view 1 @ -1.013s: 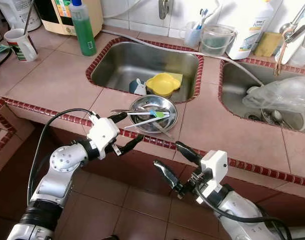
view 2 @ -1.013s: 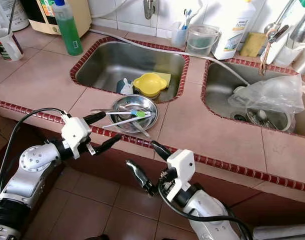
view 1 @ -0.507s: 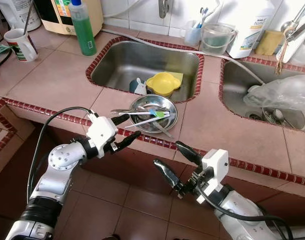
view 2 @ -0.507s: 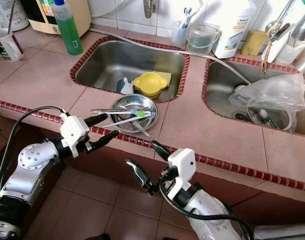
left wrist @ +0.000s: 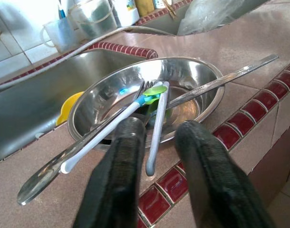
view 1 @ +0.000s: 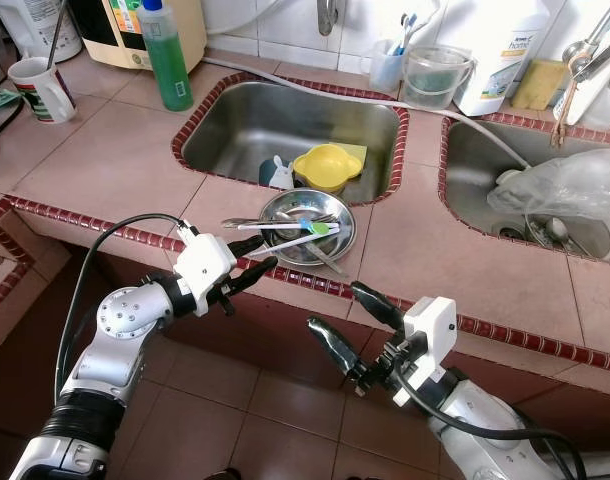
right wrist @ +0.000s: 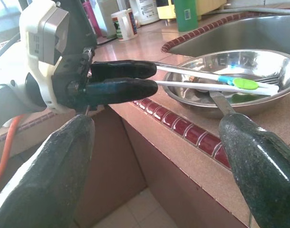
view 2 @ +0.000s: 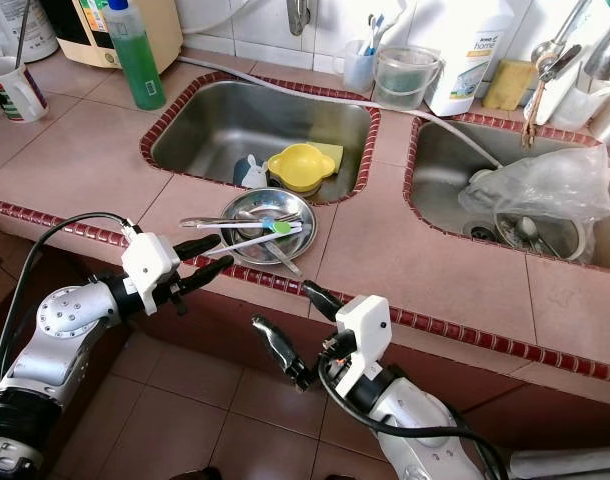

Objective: Kitchen organization

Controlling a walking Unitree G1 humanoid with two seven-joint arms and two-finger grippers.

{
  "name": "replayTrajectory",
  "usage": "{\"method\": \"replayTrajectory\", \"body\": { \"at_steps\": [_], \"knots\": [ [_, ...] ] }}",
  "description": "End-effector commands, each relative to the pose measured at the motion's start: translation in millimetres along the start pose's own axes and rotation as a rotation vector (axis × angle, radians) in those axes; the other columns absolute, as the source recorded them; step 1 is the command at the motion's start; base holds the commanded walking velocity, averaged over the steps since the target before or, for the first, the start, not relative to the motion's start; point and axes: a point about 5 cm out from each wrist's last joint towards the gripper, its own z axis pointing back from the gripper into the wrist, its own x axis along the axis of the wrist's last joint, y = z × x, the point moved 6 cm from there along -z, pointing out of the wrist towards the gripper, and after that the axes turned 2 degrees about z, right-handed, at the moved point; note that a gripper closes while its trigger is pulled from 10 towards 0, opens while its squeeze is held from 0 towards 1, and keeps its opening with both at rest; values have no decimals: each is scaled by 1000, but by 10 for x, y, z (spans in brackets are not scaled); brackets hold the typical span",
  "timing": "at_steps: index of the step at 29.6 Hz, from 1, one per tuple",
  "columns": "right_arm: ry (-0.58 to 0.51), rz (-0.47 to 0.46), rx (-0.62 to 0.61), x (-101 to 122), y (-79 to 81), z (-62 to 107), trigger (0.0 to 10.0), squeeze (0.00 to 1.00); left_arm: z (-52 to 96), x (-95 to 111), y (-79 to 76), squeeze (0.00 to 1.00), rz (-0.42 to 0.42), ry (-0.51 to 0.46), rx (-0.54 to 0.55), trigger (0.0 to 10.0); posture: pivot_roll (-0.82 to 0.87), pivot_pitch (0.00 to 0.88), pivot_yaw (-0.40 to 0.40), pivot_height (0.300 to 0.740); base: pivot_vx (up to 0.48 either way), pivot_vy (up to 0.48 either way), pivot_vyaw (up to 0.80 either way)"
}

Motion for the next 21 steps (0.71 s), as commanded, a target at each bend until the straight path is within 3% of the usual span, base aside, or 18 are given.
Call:
{"method": "replayTrajectory", "body": {
  "at_steps": [1,21],
  "knots": [
    [-18,5,-4,68,-6,11,10000,0,5,-5,10,0,-23,11,-16,0,6,174,22,740,0,0,0],
    [-17,11,-9,71,-42,7,10000,0,6,-6,9,0,-33,12,-34,0,8,174,28,740,0,0,0]
  ]
}}
